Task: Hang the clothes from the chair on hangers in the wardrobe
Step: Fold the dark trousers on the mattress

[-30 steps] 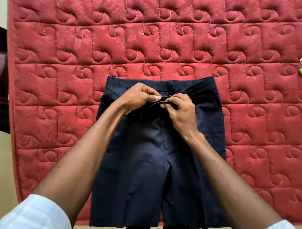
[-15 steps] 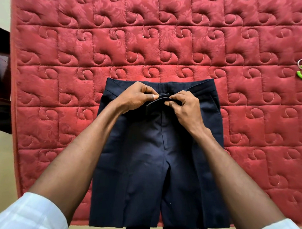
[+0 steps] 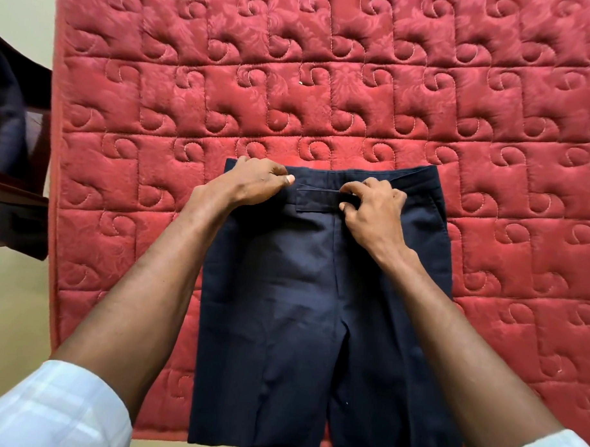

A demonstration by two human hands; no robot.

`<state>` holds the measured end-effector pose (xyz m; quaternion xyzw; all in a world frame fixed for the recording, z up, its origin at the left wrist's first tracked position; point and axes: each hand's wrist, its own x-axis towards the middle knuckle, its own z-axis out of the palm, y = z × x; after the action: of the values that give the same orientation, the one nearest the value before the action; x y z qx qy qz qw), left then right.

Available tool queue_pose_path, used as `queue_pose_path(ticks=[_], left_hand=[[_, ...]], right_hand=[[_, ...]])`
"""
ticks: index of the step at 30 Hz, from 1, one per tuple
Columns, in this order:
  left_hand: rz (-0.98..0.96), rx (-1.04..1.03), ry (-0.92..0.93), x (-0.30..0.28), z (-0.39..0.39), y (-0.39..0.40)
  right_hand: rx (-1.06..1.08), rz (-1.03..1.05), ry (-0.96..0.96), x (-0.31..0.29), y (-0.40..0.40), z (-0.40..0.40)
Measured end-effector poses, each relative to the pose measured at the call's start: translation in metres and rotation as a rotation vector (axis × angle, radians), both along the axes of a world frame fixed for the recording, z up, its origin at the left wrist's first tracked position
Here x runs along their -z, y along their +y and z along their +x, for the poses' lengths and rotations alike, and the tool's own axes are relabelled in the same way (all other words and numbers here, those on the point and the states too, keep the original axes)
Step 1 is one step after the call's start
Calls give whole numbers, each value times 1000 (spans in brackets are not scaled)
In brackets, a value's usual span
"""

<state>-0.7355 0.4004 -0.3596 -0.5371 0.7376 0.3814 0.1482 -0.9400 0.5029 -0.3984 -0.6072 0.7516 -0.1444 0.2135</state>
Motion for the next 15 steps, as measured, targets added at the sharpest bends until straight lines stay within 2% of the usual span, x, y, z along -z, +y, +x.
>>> queue_pose_path(ticks=[4, 7, 10, 15], left_hand=[[-36, 71, -65, 1, 4, -6], [15, 18, 45, -3, 10, -8], [16, -29, 171, -2, 18, -9], [62, 11, 221, -11, 17, -3]], right_hand=[[-124, -99, -13, -5, -5, 23], [-213, -80, -72, -6, -8, 40], [-201, -108, -70, -6, -7, 45], [-153, -98, -109, -10, 2, 34]])
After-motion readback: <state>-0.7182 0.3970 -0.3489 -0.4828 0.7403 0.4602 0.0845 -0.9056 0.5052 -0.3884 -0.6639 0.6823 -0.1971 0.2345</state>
